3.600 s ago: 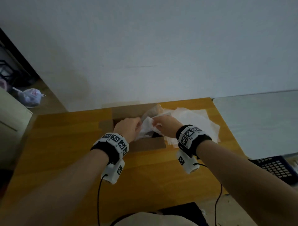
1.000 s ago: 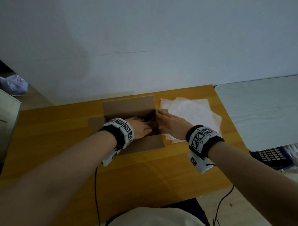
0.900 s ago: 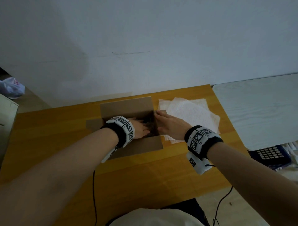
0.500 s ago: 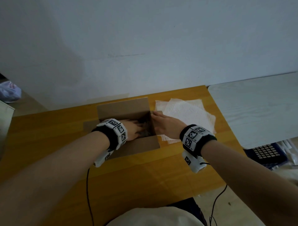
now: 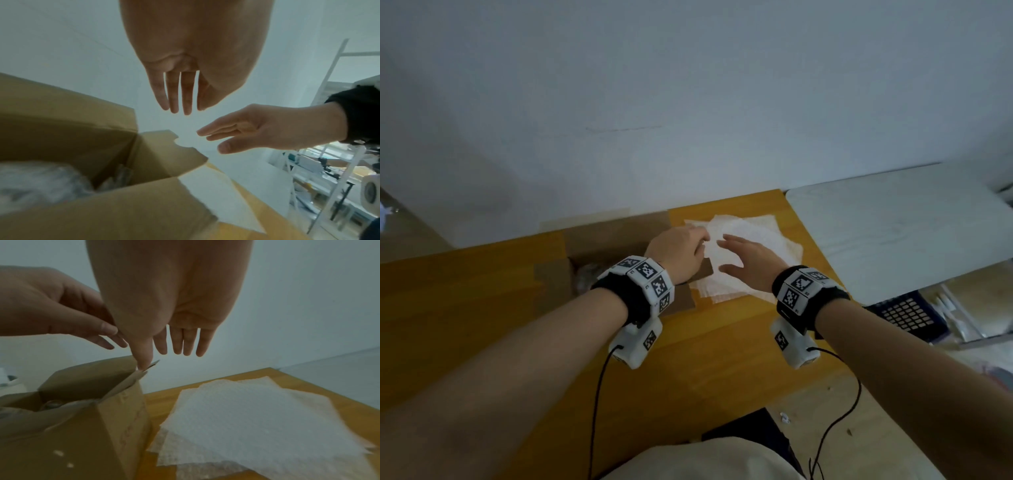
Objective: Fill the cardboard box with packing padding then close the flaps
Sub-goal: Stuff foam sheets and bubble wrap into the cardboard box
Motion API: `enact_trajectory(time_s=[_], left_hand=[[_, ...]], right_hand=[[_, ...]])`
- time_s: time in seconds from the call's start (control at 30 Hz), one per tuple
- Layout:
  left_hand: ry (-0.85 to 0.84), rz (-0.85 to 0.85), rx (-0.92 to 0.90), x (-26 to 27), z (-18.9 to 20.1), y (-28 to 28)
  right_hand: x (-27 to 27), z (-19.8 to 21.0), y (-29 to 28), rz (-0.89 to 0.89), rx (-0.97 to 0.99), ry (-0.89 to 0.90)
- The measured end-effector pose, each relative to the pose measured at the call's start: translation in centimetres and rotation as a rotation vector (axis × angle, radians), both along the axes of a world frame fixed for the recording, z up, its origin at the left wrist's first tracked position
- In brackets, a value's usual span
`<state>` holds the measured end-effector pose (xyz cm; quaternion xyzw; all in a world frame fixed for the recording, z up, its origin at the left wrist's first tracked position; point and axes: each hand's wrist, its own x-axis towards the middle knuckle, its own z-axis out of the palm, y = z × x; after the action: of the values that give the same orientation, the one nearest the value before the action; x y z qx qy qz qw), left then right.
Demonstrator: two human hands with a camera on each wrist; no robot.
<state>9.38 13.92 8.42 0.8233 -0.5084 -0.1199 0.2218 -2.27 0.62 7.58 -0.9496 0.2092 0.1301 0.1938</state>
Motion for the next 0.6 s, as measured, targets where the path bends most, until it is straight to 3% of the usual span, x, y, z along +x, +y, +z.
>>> enact_trajectory(time_s=[0.23, 0.43, 0.6], left_hand=[[0.106, 0.036, 0.089, -5.5, -1.5, -5.3], [0.262, 0.122, 0.263, -7.4, -5.7, -8.7], [0.159, 0.115, 0.461, -7.7, -9.9, -10.8]], right_hand=[[-4.6, -1.2, -3.6, -0.137, -0.002, 0.018], [-5.9, -4.7, -6.9, -0.193, 0.044, 0.025], [-5.3, -8.7, -9.6, -0.195, 0.070, 0.042]])
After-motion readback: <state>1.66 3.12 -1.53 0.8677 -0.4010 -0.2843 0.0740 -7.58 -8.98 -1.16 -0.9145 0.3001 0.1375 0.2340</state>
